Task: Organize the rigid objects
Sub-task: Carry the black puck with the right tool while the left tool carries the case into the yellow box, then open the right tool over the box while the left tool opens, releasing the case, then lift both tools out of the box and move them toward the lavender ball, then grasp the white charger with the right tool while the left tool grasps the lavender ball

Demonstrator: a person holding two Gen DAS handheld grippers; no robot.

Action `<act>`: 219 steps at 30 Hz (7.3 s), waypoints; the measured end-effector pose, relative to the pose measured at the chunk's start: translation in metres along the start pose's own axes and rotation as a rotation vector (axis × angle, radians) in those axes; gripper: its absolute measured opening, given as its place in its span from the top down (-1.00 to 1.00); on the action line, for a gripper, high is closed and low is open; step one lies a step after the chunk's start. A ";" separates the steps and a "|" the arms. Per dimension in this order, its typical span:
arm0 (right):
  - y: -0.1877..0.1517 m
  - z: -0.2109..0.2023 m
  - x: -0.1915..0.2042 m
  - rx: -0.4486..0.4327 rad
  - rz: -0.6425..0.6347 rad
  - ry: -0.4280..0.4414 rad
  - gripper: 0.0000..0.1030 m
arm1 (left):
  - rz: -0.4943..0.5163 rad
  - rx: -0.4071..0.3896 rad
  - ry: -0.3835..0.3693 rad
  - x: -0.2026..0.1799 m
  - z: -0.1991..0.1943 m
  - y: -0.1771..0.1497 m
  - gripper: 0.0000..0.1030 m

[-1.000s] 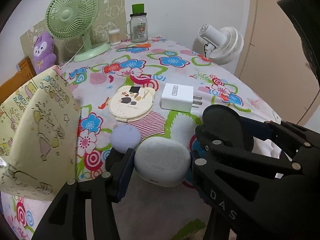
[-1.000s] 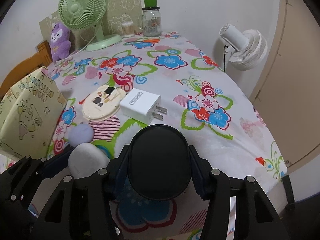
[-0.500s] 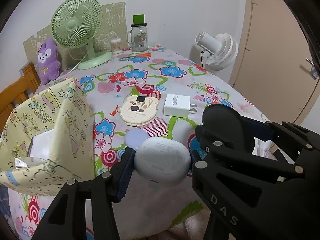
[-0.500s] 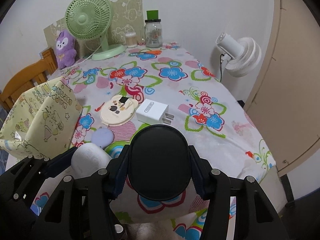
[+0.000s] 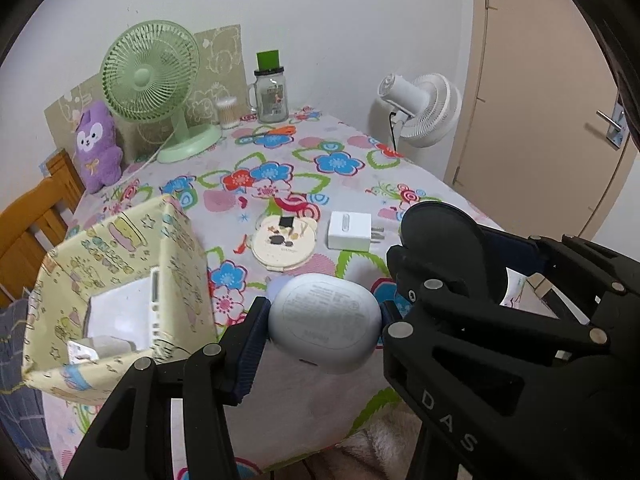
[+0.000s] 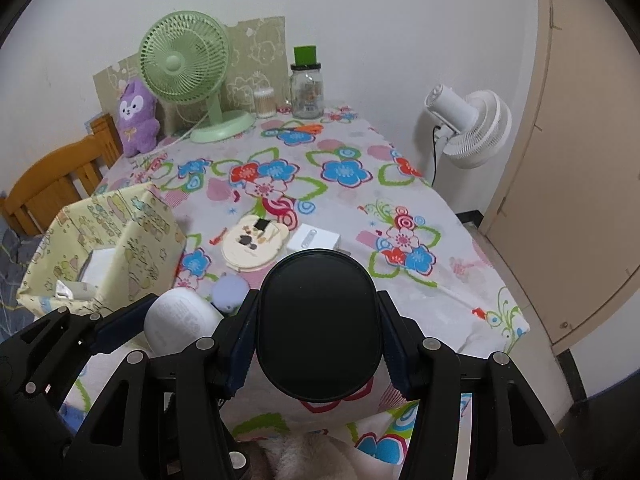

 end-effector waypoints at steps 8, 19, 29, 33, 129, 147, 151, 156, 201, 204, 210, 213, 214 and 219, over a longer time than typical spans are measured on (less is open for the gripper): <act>0.023 -0.011 0.014 -0.032 -0.021 0.013 -0.13 | 0.001 -0.022 0.001 0.013 -0.013 0.017 -0.11; 0.045 -0.009 0.040 -0.055 -0.034 0.035 -0.13 | 0.000 -0.044 0.026 0.043 -0.018 0.032 -0.11; 0.055 0.004 0.076 -0.049 -0.048 0.072 -0.13 | 0.001 -0.043 0.060 0.079 -0.017 0.035 -0.11; 0.057 0.011 0.089 -0.037 -0.054 0.089 -0.13 | -0.007 -0.040 0.077 0.094 -0.017 0.034 -0.11; 0.050 0.041 0.171 0.046 -0.115 0.219 -0.69 | -0.121 0.016 0.204 0.166 -0.020 0.011 -0.73; 0.054 0.009 0.127 -0.005 -0.108 0.196 -0.70 | -0.113 -0.021 0.181 0.119 -0.035 0.020 -0.73; 0.054 0.003 0.117 -0.018 -0.106 0.186 -0.70 | -0.107 -0.032 0.171 0.109 -0.037 0.023 -0.73; 0.055 -0.002 0.103 -0.031 -0.102 0.169 -0.70 | -0.098 -0.042 0.154 0.093 -0.037 0.025 -0.73; -0.006 0.054 -0.008 0.045 0.005 0.112 -0.70 | -0.108 -0.019 0.182 0.005 0.043 -0.009 -0.73; -0.010 0.061 -0.011 0.039 -0.018 0.100 -0.70 | -0.110 -0.013 0.211 0.006 0.049 -0.015 -0.74; -0.021 0.074 -0.013 0.057 -0.053 0.074 -0.70 | -0.144 0.032 0.209 0.008 0.064 -0.030 -0.74; -0.027 0.081 -0.015 0.077 -0.047 0.070 -0.70 | -0.155 0.055 0.202 0.009 0.072 -0.035 -0.74; -0.029 0.084 -0.015 0.084 -0.043 0.068 -0.70 | -0.154 0.060 0.200 0.009 0.074 -0.036 -0.74; -0.032 0.092 -0.020 0.096 -0.011 0.060 -0.70 | -0.142 0.056 0.199 0.006 0.082 -0.034 -0.73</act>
Point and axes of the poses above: each gripper's, at about its wrist camera, not at the fingertips, and z roughly the way its jaws point, x to its left, y to its top, the point moved 5 cm from there along z, roughly the way its jaws point, and after that the axes turned 15 degrees about -x, right-handed, at the moved point
